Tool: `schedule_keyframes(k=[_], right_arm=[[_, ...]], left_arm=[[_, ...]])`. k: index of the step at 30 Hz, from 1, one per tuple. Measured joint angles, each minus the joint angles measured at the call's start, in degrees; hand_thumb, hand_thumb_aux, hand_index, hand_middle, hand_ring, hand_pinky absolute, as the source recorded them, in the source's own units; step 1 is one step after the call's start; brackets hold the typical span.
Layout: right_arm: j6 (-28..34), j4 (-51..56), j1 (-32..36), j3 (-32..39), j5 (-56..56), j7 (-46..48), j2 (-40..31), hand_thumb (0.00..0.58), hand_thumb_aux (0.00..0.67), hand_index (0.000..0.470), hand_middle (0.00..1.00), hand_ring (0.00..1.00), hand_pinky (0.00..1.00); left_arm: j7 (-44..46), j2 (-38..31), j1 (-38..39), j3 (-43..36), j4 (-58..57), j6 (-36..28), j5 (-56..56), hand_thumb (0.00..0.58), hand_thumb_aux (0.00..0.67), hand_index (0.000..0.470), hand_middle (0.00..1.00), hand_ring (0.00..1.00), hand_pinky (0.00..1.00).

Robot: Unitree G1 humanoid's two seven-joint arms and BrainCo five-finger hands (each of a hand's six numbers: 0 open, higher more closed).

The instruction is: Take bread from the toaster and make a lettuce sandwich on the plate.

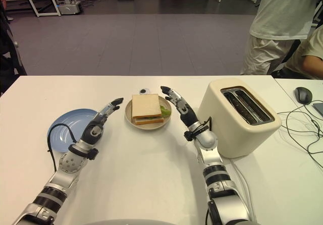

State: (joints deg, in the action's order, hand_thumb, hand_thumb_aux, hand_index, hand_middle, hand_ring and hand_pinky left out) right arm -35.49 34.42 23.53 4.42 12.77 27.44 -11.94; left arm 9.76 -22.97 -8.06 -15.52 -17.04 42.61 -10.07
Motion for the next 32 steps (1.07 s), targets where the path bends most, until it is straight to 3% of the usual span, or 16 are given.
schedule_keyframes(k=[3, 8, 32], right_arm=[[-1.54, 1.21, 0.57, -1.07, 3.13, 6.12, 0.84, 0.000, 0.000, 0.000, 0.00, 0.00, 0.00], [-3.44, 0.88, 0.53, -1.57, 4.83, 12.97, 1.95, 0.000, 0.000, 0.000, 0.00, 0.00, 0.00], [-6.07, 5.50, 2.22, -4.36, 1.71, 14.34, 2.31, 0.000, 0.000, 0.000, 0.00, 0.00, 0.00]], left_arm=[[6.87, 0.94, 0.20, 0.19, 0.76, -0.80, -3.02, 0.000, 0.000, 0.000, 0.00, 0.00, 0.00], [14.68, -2.06, 5.71, 4.20, 12.23, -2.04, -10.25, 0.000, 0.000, 0.000, 0.00, 0.00, 0.00], [20.72, 5.04, 4.44, 10.90, 8.98, -4.75, -6.84, 0.000, 0.000, 0.000, 0.00, 0.00, 0.00]])
